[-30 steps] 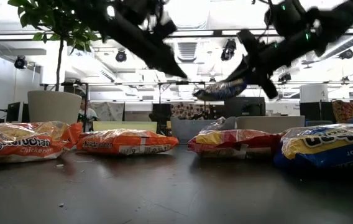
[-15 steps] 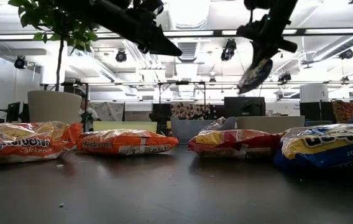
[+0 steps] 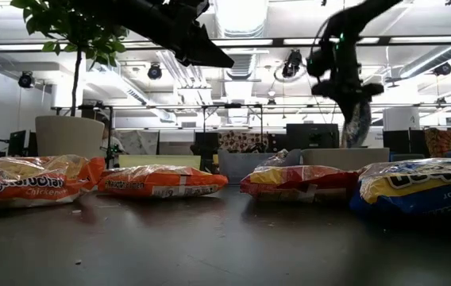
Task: Sort Maruchan noodles
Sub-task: Put the blue noodle pack into the white bin, then put the orange noodle pack into the yellow bin
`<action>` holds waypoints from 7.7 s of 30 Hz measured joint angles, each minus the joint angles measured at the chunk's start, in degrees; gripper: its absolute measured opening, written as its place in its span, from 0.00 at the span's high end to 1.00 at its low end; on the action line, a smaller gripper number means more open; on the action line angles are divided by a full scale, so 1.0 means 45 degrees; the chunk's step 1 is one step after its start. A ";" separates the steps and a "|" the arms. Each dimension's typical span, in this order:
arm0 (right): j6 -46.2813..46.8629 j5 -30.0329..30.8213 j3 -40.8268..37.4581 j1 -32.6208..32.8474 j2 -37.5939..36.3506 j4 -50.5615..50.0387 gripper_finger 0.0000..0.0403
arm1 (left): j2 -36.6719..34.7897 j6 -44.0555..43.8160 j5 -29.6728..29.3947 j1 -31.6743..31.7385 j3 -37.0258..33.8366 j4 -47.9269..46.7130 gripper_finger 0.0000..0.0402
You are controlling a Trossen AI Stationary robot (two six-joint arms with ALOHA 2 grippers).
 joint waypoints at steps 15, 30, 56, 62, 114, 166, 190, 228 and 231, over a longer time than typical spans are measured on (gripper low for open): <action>-0.1087 -0.0029 0.0201 -0.0939 0.1622 -0.0576 0.93 | 0.0000 -0.0072 -0.0010 0.0000 0.0000 -0.0073 0.91; -0.0856 0.0103 -0.0397 -0.0939 0.1642 0.0301 0.93 | 0.0000 -0.0086 -0.0019 0.0000 0.0000 -0.0073 0.91; -0.0687 0.1443 -0.0761 -0.0910 0.1637 0.0737 0.64 | 0.0000 -0.0091 -0.0039 0.0000 0.0000 -0.0073 0.91; -0.0682 0.1438 -0.0058 -0.0915 0.1477 0.0220 0.60 | 0.0000 -0.0091 -0.0053 0.0000 0.0000 -0.0073 0.91; 0.1672 -0.0050 -1.2496 1.1100 -0.8284 1.7983 0.59 | 0.0036 -0.4017 0.1003 -0.2294 -0.3345 -0.3322 0.91; 0.6704 -0.0046 -0.9974 1.1124 -0.0428 2.1350 0.43 | 0.0384 -0.0286 0.0117 -0.1384 -0.4195 -0.1526 0.91; 0.4514 -0.1712 -0.7845 1.0777 0.1444 1.9554 0.25 | 0.1496 -0.1666 0.0083 -0.1375 -0.5387 0.0789 0.91; 0.5304 -0.4815 -0.8091 1.0712 0.3627 2.4318 0.71 | 0.0892 -0.1699 -0.0177 -0.1236 -0.5707 0.1367 0.91; 0.4987 -0.5116 -0.8150 1.0633 0.3408 2.4219 0.76 | 0.0325 -0.1680 -0.0175 -0.1238 -0.5707 0.1046 0.91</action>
